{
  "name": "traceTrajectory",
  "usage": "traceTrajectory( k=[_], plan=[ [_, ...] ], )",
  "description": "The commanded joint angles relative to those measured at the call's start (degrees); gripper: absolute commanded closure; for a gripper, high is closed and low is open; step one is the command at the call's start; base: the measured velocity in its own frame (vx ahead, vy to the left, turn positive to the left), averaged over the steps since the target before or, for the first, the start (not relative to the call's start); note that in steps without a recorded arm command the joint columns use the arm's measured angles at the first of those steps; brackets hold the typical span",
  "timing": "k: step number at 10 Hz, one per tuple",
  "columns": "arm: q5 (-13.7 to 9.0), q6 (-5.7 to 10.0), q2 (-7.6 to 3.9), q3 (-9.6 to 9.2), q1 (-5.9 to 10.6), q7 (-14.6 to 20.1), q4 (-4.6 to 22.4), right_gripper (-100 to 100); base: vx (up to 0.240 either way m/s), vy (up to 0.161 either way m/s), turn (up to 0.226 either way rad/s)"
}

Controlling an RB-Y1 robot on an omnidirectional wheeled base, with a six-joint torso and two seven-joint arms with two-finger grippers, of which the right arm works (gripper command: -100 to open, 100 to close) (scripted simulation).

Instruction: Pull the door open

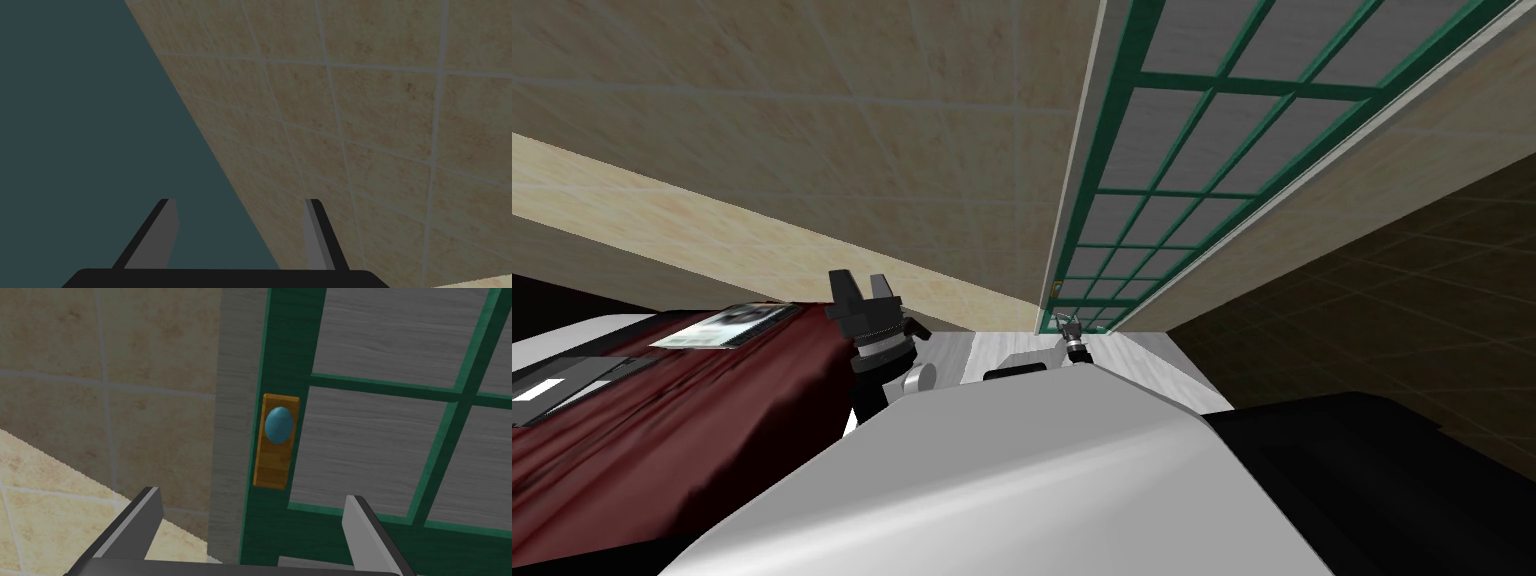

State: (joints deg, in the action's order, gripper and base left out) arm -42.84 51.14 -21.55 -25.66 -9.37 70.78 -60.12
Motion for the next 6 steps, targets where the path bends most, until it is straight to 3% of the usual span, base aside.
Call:
traceTrajectory(
  k=[1, 6],
  plan=[
    [-1.11, 0.76, -0.44, -0.75, 0.72, 1.86, 2.09, -100, 0.141, 0.002, 0.020],
    [-3.84, 2.33, -1.73, -2.54, 2.21, 6.16, 6.80, -100, 0.114, -0.005, 0.017]
  ],
)
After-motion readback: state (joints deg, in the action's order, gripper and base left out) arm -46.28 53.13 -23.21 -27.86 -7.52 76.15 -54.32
